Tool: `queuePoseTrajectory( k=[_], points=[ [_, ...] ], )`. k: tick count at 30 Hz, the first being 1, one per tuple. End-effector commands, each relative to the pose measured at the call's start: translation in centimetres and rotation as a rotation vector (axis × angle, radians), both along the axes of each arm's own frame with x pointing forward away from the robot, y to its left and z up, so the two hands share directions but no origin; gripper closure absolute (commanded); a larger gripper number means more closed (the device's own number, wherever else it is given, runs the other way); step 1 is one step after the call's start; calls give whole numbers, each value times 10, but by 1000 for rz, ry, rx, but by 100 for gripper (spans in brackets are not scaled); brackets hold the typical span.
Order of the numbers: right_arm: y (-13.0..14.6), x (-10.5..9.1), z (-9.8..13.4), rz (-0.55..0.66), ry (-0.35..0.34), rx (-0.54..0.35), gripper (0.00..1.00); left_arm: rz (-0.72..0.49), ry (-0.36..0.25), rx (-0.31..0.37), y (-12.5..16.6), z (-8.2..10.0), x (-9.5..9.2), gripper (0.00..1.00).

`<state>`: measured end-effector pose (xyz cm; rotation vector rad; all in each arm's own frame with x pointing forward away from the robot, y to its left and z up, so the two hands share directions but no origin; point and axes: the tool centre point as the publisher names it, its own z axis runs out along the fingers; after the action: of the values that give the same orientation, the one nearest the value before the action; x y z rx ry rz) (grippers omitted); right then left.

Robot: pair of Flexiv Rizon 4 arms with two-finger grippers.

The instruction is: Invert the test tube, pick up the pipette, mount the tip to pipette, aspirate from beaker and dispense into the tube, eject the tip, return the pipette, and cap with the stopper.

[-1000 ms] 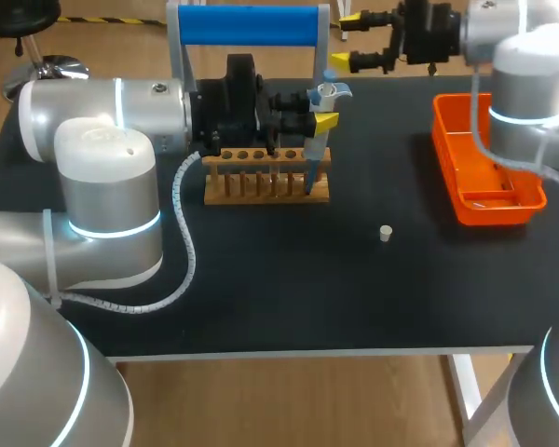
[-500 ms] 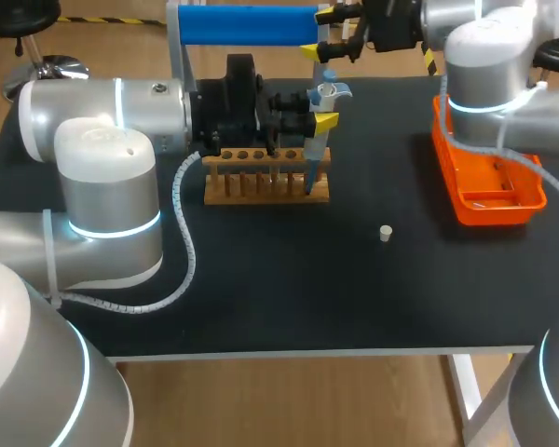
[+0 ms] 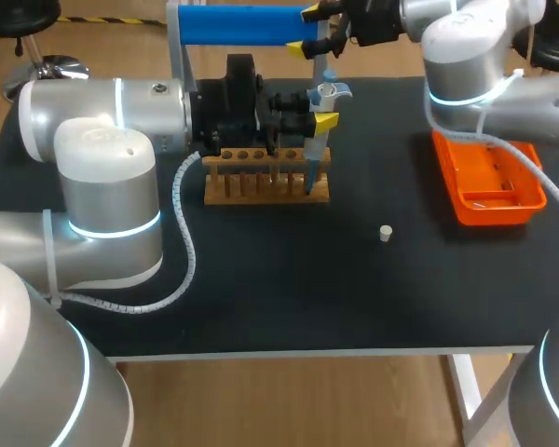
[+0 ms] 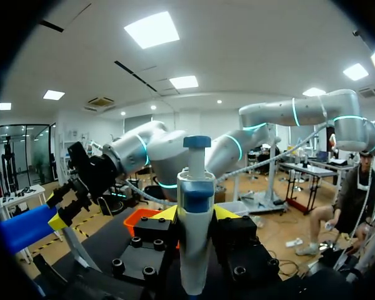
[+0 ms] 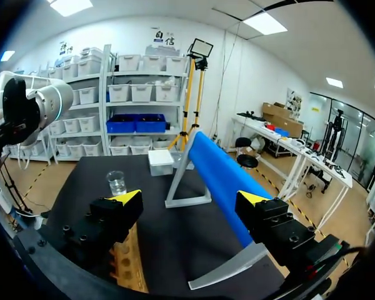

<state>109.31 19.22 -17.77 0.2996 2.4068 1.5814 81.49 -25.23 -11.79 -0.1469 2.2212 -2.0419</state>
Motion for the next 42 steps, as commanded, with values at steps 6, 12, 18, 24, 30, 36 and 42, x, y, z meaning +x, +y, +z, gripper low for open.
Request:
queuePoseTrajectory(
  k=[6,12,18,24,30,36,42],
  points=[
    [4,2,1,14,2,-4,0,2,-2,-3,0,-1,-1,100],
    [4,2,1,14,2,-4,0,2,-2,-3,0,-1,-1,100],
    [4,2,1,14,2,-4,0,2,-2,-3,0,-1,-1,100],
    [4,2,1,14,2,-4,0,2,-2,-3,0,-1,-1,100],
    [4,2,1,14,2,-4,0,2,-2,-3,0,-1,-1,100],
    [4,2,1,14,2,-4,0,2,-2,-3,0,-1,-1,100],
    [4,2,1,14,2,-4,0,97,22,51,37,-8,16,100]
  ],
)
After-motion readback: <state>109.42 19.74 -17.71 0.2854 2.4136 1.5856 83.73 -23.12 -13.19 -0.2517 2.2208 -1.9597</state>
